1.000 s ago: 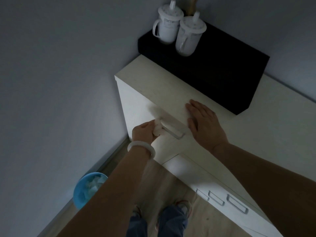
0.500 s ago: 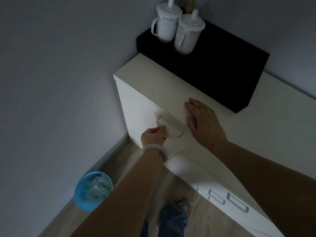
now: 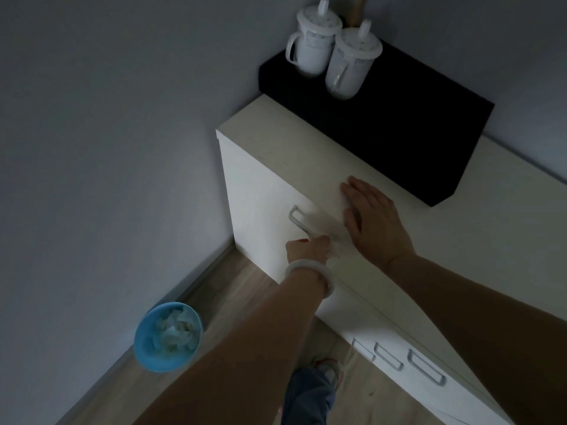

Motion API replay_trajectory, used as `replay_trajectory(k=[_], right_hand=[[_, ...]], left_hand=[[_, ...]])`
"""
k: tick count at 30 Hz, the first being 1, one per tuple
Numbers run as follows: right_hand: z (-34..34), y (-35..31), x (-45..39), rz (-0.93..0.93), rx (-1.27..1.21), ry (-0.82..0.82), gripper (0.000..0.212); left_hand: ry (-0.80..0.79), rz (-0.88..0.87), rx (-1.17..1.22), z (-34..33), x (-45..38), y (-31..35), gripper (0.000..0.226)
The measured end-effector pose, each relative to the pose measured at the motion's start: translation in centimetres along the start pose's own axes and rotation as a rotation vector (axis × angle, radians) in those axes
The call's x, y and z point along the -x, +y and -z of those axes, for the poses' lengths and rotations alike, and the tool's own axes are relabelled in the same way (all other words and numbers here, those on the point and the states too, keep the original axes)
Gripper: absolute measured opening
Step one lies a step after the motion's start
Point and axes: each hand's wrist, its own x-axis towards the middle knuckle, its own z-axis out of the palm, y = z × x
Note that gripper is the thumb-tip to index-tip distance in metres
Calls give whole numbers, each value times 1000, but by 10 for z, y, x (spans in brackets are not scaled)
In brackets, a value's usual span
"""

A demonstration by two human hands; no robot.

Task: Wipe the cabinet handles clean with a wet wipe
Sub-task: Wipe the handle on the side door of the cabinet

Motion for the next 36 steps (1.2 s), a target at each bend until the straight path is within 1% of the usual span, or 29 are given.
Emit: replay_trajectory(k=[2,4,6,7,10,12,13,16,18,22,24,27,31,33,36], right_hand=[[0,0,0,-2,-3,-3,55],[1,0,0,-5,-11,-2,54],[1,0,0,-2,-13,1,54],[1,0,0,1,-13,2,53],[0,1,0,4,-19,0,52],[-1,2,0,0,-20,-2,52],[-1,2,0,0,-18,-4,52],[-2,2,0,2,-15,-8,52],[-2,2,0,0,-11,-5,52],[0,0,1,-9,4,-14,53],[1,0,1,-9,5,-10,53],[2,-1,1,-7,15,-13,53],[1,0,1,-8,14,-10,53],[0,0,1,-11,9,-6,53],[0,0,1,-9,17,-8,53]], left_hand=[[-13,14,-49,2,0,4,27],[-30,0,-119,7,-2,7,29],[-13,-32,-174,17,-4,12,21],[22,-67,-183,24,-6,15,16],[180,-207,-164,43,-16,32,18],[229,-292,-148,50,-18,41,23],[224,-337,-157,50,-17,45,24],[171,-457,-235,41,-11,46,12],[145,-467,-256,34,-11,38,17],[141,-448,-216,32,-7,20,29],[116,-476,-264,33,-4,12,28],[12,-496,-347,35,1,5,26],[0,-517,-337,35,-4,10,19],[-9,-536,-394,28,-2,8,18],[-74,-529,-414,14,8,-8,20]])
